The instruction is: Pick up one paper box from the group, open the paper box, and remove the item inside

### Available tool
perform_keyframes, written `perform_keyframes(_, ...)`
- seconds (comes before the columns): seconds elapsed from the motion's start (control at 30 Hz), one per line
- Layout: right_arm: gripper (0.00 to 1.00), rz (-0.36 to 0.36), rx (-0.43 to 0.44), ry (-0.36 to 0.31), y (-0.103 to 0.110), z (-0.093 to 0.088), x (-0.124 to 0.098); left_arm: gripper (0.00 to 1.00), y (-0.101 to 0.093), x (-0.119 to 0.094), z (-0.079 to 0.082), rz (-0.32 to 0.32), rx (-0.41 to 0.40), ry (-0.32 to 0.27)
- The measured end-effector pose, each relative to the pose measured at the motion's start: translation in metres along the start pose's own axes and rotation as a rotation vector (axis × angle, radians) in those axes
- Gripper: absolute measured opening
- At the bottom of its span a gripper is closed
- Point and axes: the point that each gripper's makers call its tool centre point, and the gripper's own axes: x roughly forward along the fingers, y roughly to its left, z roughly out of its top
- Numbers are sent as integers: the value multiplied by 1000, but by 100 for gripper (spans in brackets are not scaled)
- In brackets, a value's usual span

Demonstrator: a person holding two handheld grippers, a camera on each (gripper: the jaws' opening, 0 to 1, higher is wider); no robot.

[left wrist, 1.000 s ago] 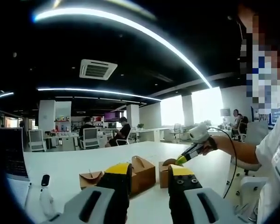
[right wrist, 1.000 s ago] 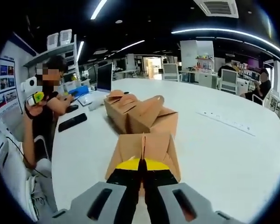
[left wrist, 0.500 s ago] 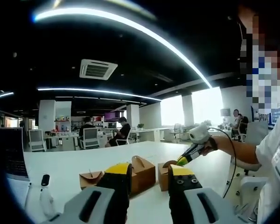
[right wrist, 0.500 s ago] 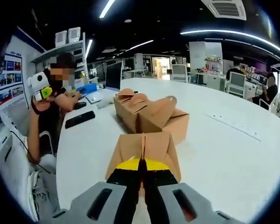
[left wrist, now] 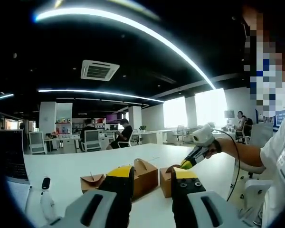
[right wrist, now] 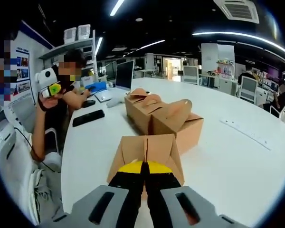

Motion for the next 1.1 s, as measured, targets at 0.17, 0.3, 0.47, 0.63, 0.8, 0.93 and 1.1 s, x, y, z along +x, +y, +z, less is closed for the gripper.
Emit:
perform_keyframes(0.17,3,20,-16,6,5,1,2,33,0,0,0,0,1,-1)
perform_keyframes(0.3,3,31,-29,16,9,0,3,33,0,0,1,-2,1,-1)
perform_keyframes(0.47,3,45,-55,27,11,1,4,33,0,-1,0,0,2,0)
perform_keyframes(0.63,3,68,-80,33,17,2,7,33,0,-1,1,-1,2,-2)
perform_keyframes(0.8,3,100,-122,41,24,2,8,33,0,0,1,-1,2,0)
perform_keyframes(0.93,3,124,-161,47,28,3,9,33,1,0,1,0,2,-1)
perform_keyframes(1.1,3,159,-206,49,40,2,10,33,2,-1,2,1,2,-3)
